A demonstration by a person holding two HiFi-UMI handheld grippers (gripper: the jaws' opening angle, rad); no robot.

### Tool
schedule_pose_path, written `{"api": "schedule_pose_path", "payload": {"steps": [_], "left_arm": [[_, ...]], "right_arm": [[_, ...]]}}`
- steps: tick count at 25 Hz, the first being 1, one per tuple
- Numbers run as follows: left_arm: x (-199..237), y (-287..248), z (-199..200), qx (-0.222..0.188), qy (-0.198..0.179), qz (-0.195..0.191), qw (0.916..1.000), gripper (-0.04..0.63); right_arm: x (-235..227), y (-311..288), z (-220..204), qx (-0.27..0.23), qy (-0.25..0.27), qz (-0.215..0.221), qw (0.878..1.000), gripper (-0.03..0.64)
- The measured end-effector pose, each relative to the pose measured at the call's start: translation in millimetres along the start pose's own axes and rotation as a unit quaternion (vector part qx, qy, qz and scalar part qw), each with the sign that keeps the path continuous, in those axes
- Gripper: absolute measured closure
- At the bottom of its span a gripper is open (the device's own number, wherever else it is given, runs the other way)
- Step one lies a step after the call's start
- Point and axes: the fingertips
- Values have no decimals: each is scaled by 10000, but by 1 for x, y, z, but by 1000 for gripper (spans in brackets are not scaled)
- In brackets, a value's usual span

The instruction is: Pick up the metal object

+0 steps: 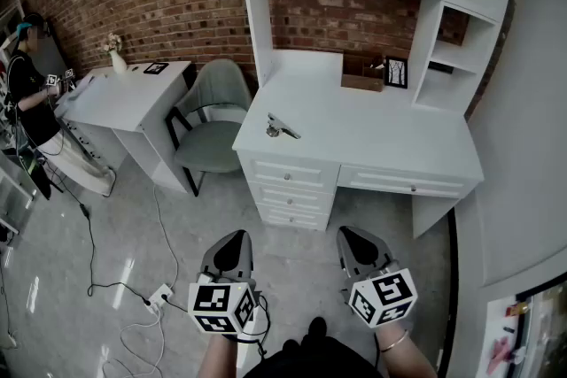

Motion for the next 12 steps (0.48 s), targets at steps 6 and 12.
{"api": "schedule_pose_path", "payload": {"steps": [6, 12], "left_arm": [[-8, -24, -2, 46, 35, 106, 9999, 584], [-7, -49, 2, 93, -96, 216, 9997, 584]], "right_arm": [[-24, -8, 3, -28, -148, 78, 9999, 612], [-45, -20, 7, -122, -178, 68, 9997, 612]]}}
Point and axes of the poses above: the fingertips, and each gripper's own axes: y backward along the fingers, x to its left, z out of its top, and after that the axes turned 7 degrees about -x, right-handed
